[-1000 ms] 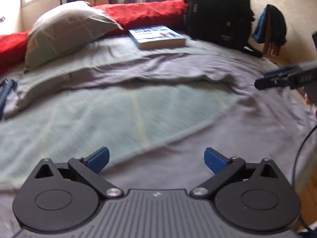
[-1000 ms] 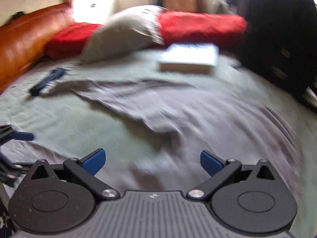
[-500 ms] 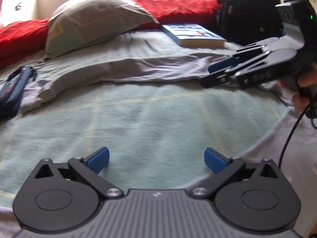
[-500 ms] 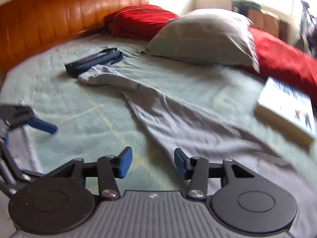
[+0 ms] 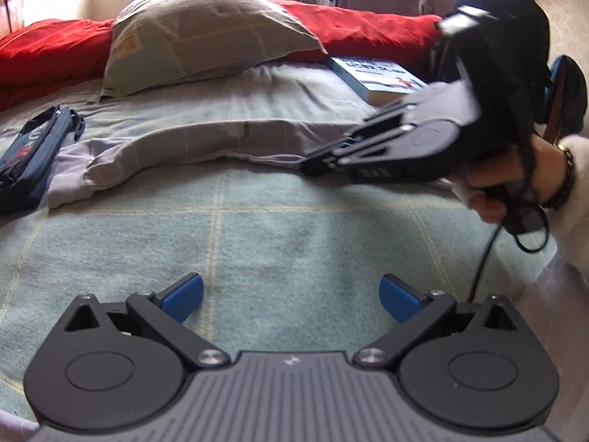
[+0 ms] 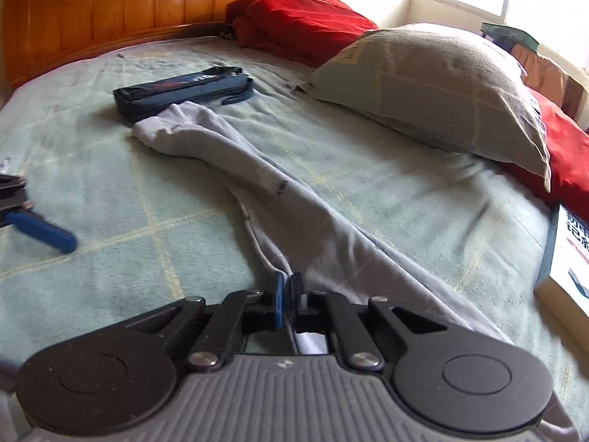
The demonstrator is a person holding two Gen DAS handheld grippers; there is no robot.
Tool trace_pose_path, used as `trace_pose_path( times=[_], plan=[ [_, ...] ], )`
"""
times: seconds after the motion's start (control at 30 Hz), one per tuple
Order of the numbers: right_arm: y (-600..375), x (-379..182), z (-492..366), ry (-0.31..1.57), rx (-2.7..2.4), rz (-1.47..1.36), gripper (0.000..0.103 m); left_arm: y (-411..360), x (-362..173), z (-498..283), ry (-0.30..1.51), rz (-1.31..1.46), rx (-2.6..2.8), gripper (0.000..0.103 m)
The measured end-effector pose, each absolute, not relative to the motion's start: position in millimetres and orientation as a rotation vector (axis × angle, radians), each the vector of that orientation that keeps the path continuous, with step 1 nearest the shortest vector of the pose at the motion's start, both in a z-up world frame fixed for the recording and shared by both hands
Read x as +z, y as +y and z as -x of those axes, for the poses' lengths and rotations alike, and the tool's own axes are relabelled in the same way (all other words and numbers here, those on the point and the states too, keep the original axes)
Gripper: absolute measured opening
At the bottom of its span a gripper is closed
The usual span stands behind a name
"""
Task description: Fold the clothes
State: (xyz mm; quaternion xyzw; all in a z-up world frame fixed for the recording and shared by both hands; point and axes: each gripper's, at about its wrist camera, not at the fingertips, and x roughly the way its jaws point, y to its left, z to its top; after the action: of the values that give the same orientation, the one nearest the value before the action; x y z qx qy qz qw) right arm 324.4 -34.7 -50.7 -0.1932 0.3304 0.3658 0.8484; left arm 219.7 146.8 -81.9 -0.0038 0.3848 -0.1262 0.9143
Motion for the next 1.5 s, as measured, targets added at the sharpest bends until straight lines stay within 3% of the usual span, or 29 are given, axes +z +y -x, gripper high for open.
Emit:
trace_pose_path(
  times=[0.13, 0.27, 0.53, 0.73, 0.8, 0.93, 1.27, 1.33, 1.37, 1.43, 1.5],
  plan=[
    [-45, -39, -323, 0.741, 0.878, 0.309, 0.007, 153, -79, -222, 0.781, 0.038, -0.245, 0.101],
    [-50, -36, -321, 0.788, 0.908, 0.320, 0.023, 168, -77, -228, 0.764, 0.116, -0.215, 0.101],
    [-61, -5, -333, 0.731, 0.957, 0.246, 0.024, 207, -73, -240, 0.784, 0.298, -0.138, 0.099],
    [-25, 5, -377, 0.710, 0.961, 0.262, 0.025, 183, -46, -206, 0.711, 0.110, -0.171, 0.100],
    [-6, 3, -395, 0.716, 0.971, 0.243, 0.027, 180, -40, -195, 0.680, 0.085, -0.174, 0.100],
    [40, -12, -420, 0.724, 0.991, 0.229, 0.044, 183, -37, -181, 0.650, 0.076, -0.163, 0.100],
    [132, -55, -446, 0.682, 1.019, 0.340, 0.050, 202, -55, -186, 0.655, 0.137, -0.150, 0.100],
    [141, -61, -446, 0.680, 1.032, 0.366, 0.048, 203, -59, -185, 0.654, 0.136, -0.145, 0.100],
    [144, -63, -445, 0.677, 1.044, 0.377, 0.030, 204, -61, -185, 0.653, 0.137, -0.141, 0.100],
    [146, -63, -442, 0.660, 1.080, 0.390, 0.007, 205, -64, -185, 0.654, 0.143, -0.133, 0.100],
    [145, -59, -442, 0.638, 1.065, 0.384, 0.006, 207, -66, -185, 0.659, 0.158, -0.125, 0.100]
  ],
)
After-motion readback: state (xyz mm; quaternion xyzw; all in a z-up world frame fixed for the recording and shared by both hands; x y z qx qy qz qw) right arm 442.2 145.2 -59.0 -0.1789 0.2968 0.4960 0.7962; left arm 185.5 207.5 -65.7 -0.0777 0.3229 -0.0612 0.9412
